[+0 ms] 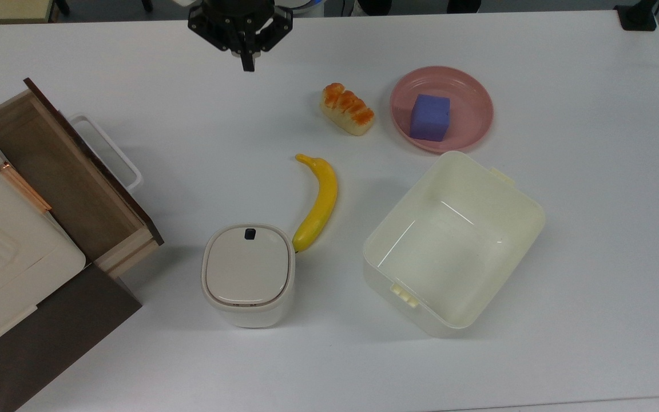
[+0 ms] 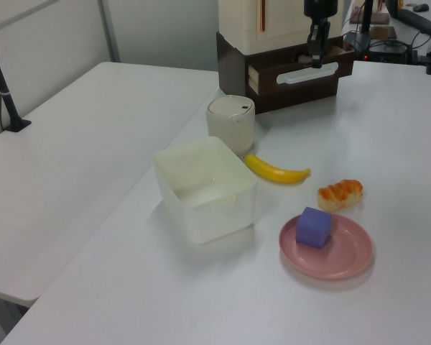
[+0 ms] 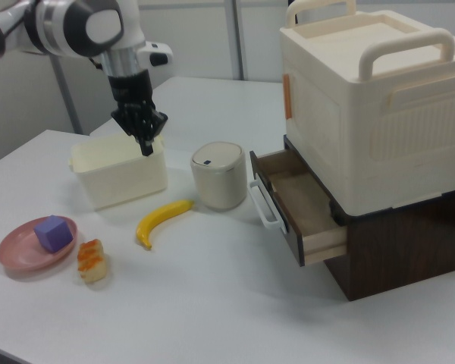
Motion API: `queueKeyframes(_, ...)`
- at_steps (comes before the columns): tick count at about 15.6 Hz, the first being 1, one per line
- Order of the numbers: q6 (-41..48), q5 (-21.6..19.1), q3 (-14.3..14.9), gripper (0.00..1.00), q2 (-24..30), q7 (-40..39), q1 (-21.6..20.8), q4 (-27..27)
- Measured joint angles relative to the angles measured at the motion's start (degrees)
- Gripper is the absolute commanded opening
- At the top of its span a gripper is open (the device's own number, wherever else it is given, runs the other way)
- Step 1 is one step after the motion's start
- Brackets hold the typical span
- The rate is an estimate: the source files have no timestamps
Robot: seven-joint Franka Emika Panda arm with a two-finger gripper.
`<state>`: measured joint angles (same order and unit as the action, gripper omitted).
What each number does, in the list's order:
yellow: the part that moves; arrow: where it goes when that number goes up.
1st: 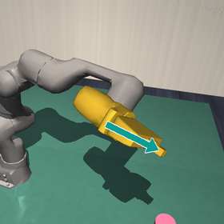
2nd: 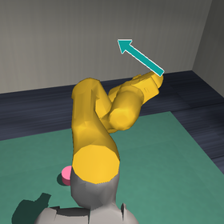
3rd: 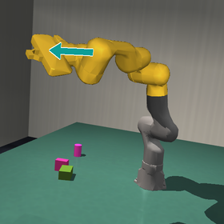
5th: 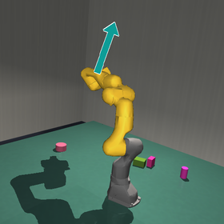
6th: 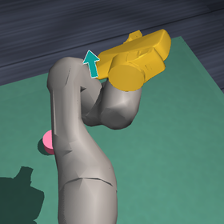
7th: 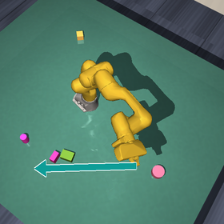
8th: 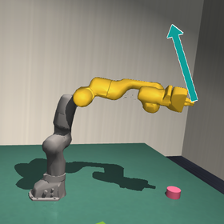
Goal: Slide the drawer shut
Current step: 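Move the gripper toward the open drawer of the brown cabinet, then lower the gripper to the open drawer front and push it inward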
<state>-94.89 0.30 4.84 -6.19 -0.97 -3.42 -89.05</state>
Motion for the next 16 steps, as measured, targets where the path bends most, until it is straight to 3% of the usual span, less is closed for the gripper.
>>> queueKeyframes(7,-5.19,-0.03,0.04,0.00,-0.35,6.39,0.68,-6.42)
queueKeyframes(13,-12.54,-0.03,0.07,0.00,-0.93,18.89,2.15,-12.19)
queueKeyframes(16,-15.46,-0.04,0.08,0.00,-2.08,21.44,2.75,-13.66)
